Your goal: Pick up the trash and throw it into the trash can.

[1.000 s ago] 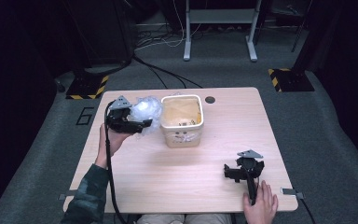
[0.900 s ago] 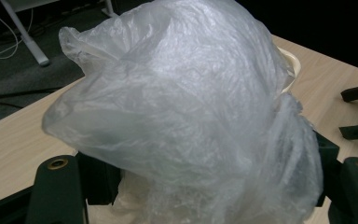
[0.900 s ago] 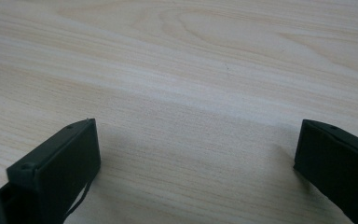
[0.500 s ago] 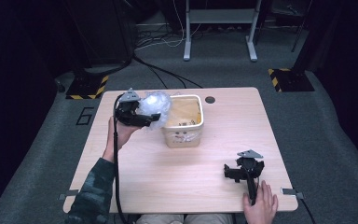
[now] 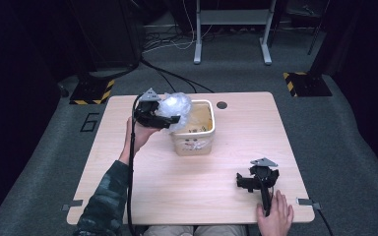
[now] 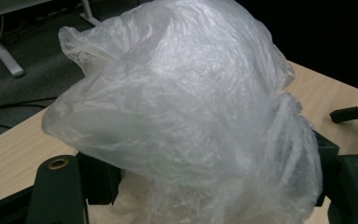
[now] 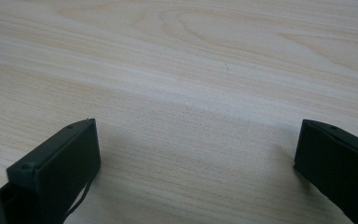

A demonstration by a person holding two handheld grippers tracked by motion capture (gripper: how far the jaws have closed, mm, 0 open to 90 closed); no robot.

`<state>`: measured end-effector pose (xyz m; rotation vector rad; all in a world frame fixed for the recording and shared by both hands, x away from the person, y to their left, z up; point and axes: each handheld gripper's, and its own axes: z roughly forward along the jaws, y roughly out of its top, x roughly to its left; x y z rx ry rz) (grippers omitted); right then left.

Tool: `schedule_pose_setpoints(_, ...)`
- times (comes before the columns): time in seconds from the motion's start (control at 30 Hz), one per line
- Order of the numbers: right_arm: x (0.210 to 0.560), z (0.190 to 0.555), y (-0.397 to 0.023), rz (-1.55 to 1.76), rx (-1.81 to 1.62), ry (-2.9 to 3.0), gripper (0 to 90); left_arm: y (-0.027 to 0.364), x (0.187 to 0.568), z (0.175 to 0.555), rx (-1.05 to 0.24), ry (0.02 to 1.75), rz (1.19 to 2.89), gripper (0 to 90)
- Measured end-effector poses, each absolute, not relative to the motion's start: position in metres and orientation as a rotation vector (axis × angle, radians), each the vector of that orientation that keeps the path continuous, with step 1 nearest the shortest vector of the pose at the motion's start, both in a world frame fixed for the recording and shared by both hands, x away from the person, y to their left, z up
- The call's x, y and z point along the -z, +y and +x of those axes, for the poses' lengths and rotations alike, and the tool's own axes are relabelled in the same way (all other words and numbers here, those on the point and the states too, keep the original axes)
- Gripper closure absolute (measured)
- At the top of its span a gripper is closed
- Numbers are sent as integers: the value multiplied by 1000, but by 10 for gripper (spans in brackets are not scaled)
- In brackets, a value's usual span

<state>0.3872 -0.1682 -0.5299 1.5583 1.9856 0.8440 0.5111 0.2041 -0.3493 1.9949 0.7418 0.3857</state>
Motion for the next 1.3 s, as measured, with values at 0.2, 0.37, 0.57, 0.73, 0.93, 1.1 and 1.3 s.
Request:
schedule_pose_setpoints(0.2, 530, 387, -168, 1558, -844, 1986, 0, 191, 356, 523, -354, 749, 2017, 272)
schedule_pose_setpoints(0.37, 530, 387, -168, 1556, -844, 1985, 0, 183, 361, 532, -345, 755, 2035, 272)
schedule_pose_setpoints(0.57, 530, 387, -168, 1555, -844, 1985, 0, 175, 368, 540, -333, 764, 2050, 272)
schedule_pose_setpoints(0.73, 530, 387, -168, 1555, -844, 1986, 0, 169, 373, 547, -327, 771, 2078, 272)
schedule_pose_setpoints(0.93, 530, 387, -168, 1554, -843, 1987, 0, 160, 381, 554, -328, 779, 2134, 272)
schedule_pose_setpoints(1.1, 530, 387, -168, 1554, -844, 1986, 0, 155, 385, 557, -316, 792, 2149, 273)
schedule_pose_setpoints(1.3, 530, 387, -168, 1554, -843, 1987, 0, 147, 387, 562, -302, 808, 2188, 273)
